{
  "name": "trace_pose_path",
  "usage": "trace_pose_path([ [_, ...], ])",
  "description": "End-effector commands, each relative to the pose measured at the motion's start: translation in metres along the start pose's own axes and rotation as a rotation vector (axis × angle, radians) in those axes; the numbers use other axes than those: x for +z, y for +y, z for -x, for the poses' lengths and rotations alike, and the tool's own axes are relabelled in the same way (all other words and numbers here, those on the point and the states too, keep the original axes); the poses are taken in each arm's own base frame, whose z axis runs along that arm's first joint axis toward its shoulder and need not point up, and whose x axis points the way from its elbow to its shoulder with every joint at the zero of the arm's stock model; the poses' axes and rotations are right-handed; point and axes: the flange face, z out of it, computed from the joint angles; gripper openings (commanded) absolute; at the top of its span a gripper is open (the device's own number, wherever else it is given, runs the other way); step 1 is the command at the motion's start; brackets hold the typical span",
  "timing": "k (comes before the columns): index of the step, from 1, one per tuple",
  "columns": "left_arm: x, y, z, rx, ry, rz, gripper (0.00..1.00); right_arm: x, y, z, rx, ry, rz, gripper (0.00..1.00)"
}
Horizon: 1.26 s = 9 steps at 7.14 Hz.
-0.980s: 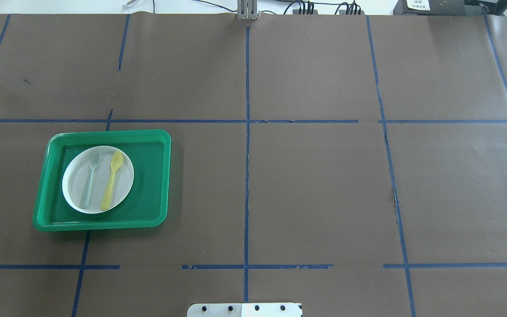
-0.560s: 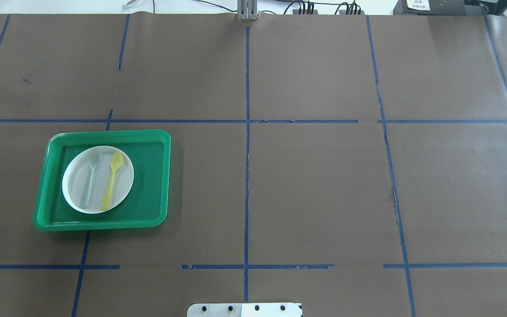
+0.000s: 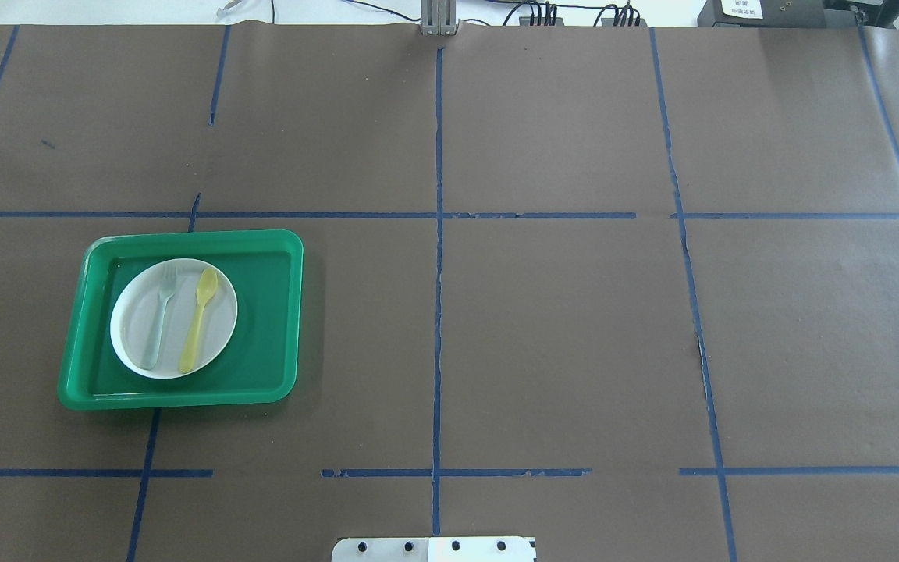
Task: Place spoon
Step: 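Move the left gripper over the yellow spoon on the white plate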
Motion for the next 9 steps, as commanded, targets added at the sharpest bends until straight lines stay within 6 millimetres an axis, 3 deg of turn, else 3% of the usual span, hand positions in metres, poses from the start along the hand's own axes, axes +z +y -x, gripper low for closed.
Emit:
trace_pose_path([
  [1,0.050,-0.003,-0.104,-0.075,0.019,-0.020,1.00,0.000,0.000,0.000,0.000,0.000,0.000,1.00],
  [3,0.099,0.006,-0.196,-0.119,0.048,0.026,1.00,0.000,0.000,0.000,-0.001,0.000,0.000,1.00],
  [4,0.119,0.022,-0.224,-0.137,0.046,0.054,0.99,0.000,0.000,0.000,0.000,0.000,0.000,1.00],
  [6,0.149,0.038,-0.260,-0.165,0.032,0.081,0.93,0.000,0.000,0.000,0.000,0.000,0.000,1.00],
  [8,0.164,0.038,-0.269,-0.157,0.023,0.095,0.73,0.000,0.000,0.000,0.000,0.000,0.000,1.00],
  [9,0.168,0.035,-0.274,-0.153,0.025,0.096,0.59,0.000,0.000,0.000,0.000,0.000,0.000,1.00],
])
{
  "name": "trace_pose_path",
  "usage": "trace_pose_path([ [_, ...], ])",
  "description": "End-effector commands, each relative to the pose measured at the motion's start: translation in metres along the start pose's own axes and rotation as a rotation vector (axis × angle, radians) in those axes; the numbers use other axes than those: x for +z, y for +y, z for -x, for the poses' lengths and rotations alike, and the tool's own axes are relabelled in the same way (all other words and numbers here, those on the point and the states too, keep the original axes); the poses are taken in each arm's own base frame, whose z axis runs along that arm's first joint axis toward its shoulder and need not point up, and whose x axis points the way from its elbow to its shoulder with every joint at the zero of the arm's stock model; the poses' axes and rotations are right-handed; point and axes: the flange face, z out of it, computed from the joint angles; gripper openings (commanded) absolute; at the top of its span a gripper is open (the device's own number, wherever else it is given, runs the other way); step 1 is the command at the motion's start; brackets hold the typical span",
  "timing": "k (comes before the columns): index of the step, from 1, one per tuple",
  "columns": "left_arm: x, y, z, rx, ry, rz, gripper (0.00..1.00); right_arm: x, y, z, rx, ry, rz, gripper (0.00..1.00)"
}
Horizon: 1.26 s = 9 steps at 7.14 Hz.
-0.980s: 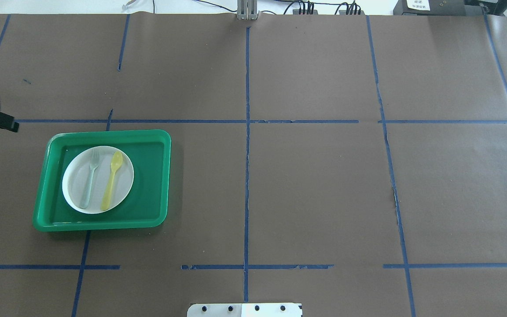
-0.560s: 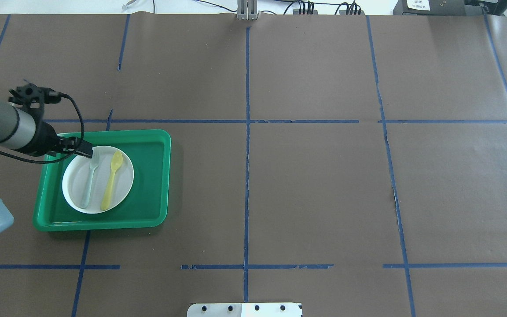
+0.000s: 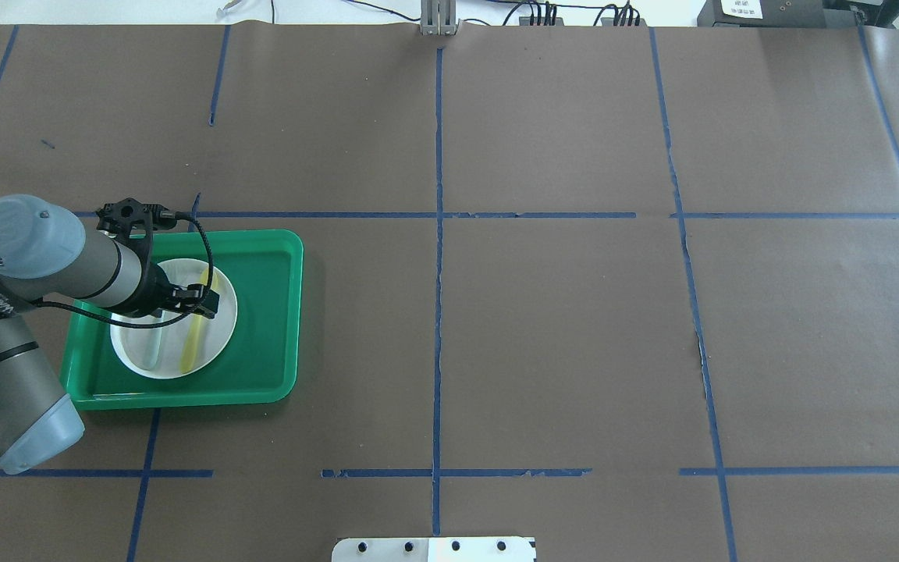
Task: Place spoon
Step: 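Lower the left gripper and grasp the yellow spoon's handle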
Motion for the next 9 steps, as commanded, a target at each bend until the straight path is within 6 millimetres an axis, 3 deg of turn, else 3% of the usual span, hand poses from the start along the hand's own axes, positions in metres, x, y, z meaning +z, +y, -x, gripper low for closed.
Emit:
trace_pose_path([
  [1,0.008,-0.002,-0.008,0.006,0.000,0.009,0.55,0.000,0.000,0.000,0.000,0.000,0.000,1.00],
  [3,0.009,-0.001,-0.011,0.009,0.003,0.012,0.50,0.000,0.000,0.000,0.000,0.000,0.000,1.00],
  [6,0.008,0.000,-0.011,0.009,0.006,0.018,0.00,0.000,0.000,0.000,-0.002,0.000,0.000,1.00],
  [7,0.004,0.000,-0.011,0.010,0.010,0.014,0.00,0.000,0.000,0.000,-0.002,0.000,0.000,1.00],
  [8,-0.009,-0.001,-0.011,0.008,0.021,0.001,0.00,0.000,0.000,0.000,0.000,0.000,0.000,1.00],
  [9,-0.031,-0.014,-0.005,-0.013,0.025,-0.034,0.00,0.000,0.000,0.000,0.000,0.000,0.000,1.00],
])
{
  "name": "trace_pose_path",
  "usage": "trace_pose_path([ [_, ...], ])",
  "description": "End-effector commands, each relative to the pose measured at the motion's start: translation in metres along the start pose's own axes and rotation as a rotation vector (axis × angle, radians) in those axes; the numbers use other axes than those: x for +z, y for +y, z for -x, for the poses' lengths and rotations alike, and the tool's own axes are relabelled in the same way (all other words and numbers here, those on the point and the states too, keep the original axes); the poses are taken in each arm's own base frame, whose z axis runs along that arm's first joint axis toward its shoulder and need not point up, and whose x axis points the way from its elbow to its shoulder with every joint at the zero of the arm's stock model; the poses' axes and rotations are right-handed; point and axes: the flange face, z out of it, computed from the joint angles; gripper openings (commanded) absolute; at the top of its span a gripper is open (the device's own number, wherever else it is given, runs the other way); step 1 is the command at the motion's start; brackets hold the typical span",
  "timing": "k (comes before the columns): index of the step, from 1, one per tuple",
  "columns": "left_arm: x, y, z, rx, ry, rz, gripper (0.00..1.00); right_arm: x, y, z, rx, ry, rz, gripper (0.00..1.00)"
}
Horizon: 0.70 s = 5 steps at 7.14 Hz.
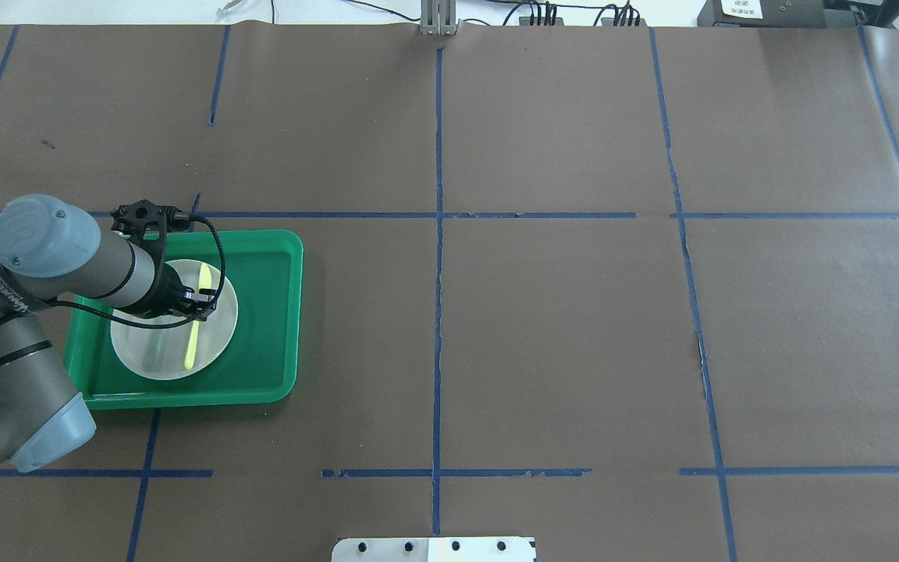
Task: Place spoon
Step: 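Lower the left gripper and grasp the yellow spoon's handle, then lift the yellow spoon off the plate and carry it beside the plate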
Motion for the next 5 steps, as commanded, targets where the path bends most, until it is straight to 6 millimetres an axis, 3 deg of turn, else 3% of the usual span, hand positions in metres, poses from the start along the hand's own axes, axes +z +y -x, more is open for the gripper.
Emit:
trace_pose_path([
  [1,-0.034,-0.019,0.000,-0.047,-0.026,-0.027,0.00,0.000,0.000,0.000,0.000,0.000,-0.001,1.00],
  [2,-0.047,-0.036,-0.037,-0.070,-0.041,-0.021,0.00,0.000,0.000,0.000,0.001,0.000,0.000,1.00],
  [3,-0.042,-0.039,-0.064,-0.132,-0.047,-0.006,0.00,0.000,0.000,0.000,0.001,0.000,0.000,1.00],
  [5,-0.002,-0.014,-0.089,-0.179,-0.072,0.055,0.00,0.000,0.000,0.000,0.001,0.000,0.000,1.00],
])
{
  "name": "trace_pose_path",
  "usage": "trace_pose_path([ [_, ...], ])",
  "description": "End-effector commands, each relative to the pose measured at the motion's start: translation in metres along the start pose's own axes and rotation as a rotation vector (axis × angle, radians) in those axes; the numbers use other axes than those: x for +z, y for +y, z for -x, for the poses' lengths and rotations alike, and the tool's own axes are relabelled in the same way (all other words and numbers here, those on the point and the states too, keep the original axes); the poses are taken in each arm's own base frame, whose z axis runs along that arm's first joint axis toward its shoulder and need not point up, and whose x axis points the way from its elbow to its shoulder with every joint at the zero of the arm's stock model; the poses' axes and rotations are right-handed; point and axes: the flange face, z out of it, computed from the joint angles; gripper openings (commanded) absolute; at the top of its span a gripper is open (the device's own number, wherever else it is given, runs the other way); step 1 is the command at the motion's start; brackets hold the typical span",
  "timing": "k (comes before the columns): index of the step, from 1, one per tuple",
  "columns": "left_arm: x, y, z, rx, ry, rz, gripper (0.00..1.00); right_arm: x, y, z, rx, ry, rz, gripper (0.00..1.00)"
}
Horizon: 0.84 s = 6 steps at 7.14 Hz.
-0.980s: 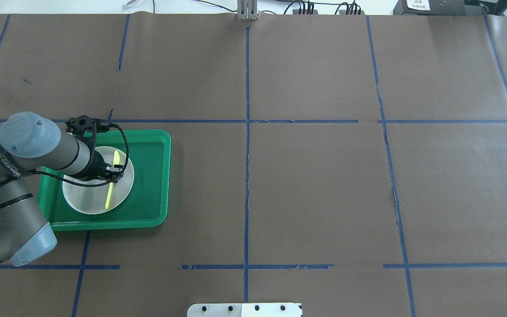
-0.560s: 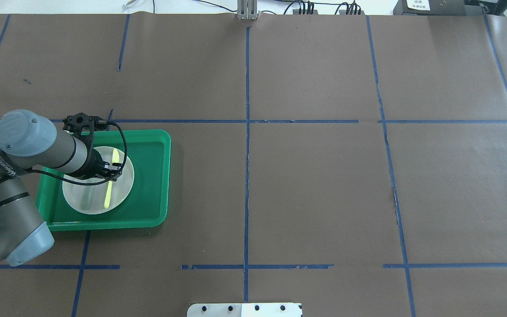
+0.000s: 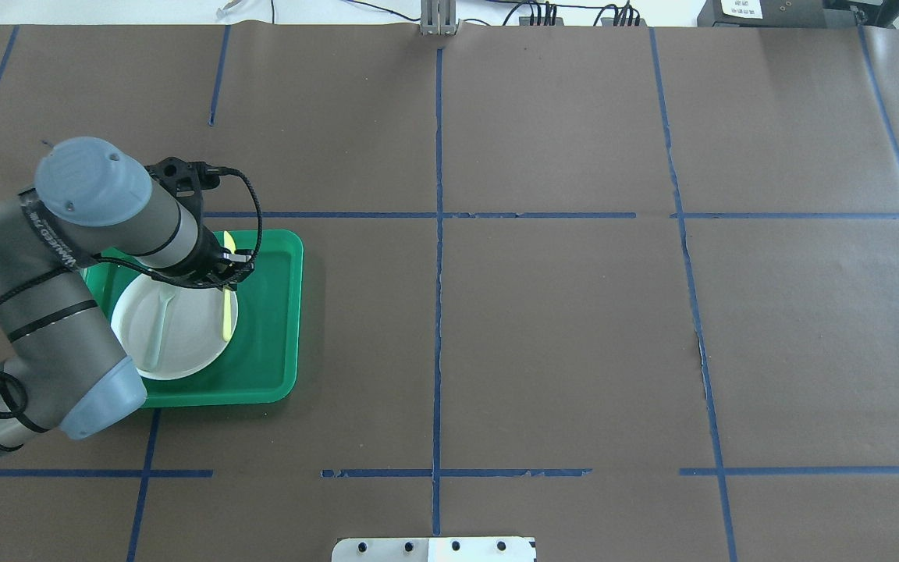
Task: Place spoon
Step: 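Lift the yellow spoon off the plate and carry it beside the plate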
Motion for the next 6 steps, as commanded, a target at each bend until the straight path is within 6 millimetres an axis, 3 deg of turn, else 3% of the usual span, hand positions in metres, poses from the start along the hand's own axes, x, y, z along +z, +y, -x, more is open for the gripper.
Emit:
trace_pose_path([
  [1,0.030,0.026,-0.018,-0.021,-0.030,0.049,0.00,0.000,0.000,0.000,0.000,0.000,0.000,1.00],
  [2,0.041,0.032,-0.020,-0.052,-0.042,0.062,0.00,0.000,0.000,0.000,0.000,0.000,0.000,1.00],
  [4,0.041,0.031,-0.027,-0.048,-0.051,0.009,0.00,0.000,0.000,0.000,0.000,0.000,0.000,1.00],
  [5,0.040,0.030,-0.027,-0.041,-0.051,0.001,0.17,0.000,0.000,0.000,0.000,0.000,0.000,1.00],
  [6,0.038,0.030,-0.028,-0.039,-0.050,-0.003,0.77,0.000,0.000,0.000,0.000,0.000,0.000,1.00],
])
